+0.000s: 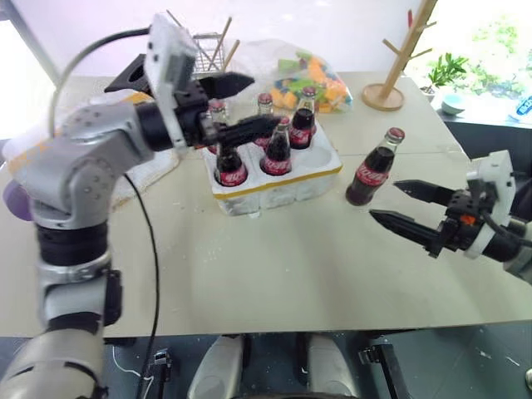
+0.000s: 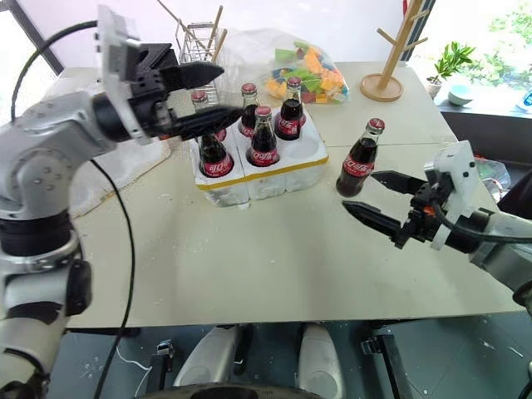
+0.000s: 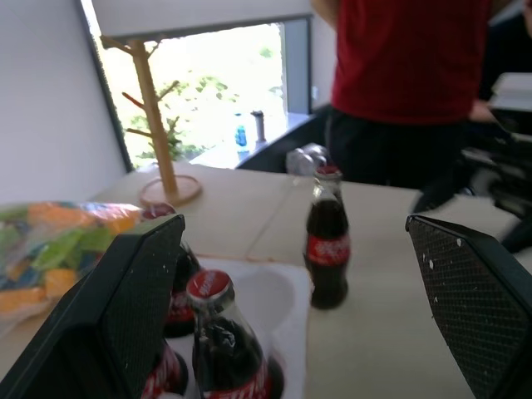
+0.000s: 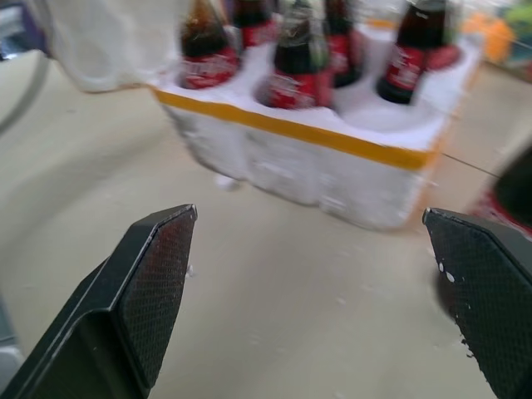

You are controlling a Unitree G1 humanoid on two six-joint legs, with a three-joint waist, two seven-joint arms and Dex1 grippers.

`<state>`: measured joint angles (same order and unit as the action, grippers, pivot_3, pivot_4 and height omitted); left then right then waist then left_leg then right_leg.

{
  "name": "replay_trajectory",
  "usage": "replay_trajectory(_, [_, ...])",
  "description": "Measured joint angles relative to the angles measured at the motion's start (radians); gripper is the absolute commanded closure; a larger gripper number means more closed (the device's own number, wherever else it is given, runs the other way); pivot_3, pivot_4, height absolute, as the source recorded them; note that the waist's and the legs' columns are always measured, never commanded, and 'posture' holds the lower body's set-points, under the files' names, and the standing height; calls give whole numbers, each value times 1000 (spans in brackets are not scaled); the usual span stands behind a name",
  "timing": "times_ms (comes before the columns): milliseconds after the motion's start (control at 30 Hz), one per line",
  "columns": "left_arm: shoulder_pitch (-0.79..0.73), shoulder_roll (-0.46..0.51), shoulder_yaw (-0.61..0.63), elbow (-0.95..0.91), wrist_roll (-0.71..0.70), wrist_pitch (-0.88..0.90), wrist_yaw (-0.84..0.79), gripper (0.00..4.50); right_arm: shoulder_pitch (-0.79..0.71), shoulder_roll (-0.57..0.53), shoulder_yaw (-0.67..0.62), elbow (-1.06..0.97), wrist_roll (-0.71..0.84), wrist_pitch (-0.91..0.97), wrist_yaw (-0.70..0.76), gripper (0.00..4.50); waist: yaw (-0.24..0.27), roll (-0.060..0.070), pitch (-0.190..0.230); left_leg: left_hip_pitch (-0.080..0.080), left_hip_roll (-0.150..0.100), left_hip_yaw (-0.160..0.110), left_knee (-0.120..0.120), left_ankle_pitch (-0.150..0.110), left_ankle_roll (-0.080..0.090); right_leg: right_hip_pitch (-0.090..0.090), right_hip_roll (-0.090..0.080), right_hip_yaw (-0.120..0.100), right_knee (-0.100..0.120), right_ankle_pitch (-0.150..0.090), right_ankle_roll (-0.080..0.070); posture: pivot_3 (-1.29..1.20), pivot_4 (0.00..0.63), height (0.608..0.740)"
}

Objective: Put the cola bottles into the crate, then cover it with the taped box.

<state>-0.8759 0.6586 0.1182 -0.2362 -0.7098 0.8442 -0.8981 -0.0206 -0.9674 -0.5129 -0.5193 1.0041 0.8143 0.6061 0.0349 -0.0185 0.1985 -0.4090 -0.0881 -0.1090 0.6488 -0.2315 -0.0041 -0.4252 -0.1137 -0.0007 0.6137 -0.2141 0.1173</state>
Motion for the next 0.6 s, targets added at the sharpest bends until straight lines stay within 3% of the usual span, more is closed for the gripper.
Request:
replay_trajectory(267, [127,384,49,228,-26,-29,-464,40,-134,67,87,184,-147,-9,-116,0,-24,1,0,0,0,0,-2,0,0,-1,0,0,-1,0,-1,0,150,740])
replay_trajectory(400, [192,442,54,234,-31,-30,-569,40,-188,125,136,234,-175,-9,-123,0,-22,1,1,-1,0,-1,-2,0,0,-1,-1,0,-1,0,0,0,150,740])
replay_trajectory(600, [249,438,56,181,-30,-53,-556,40,-250,190,208,297,-225,-22,-101,0,-25,1,1,-1,0,-1,-2,0,0,-2,-1,0,0,0,0,0,150,740])
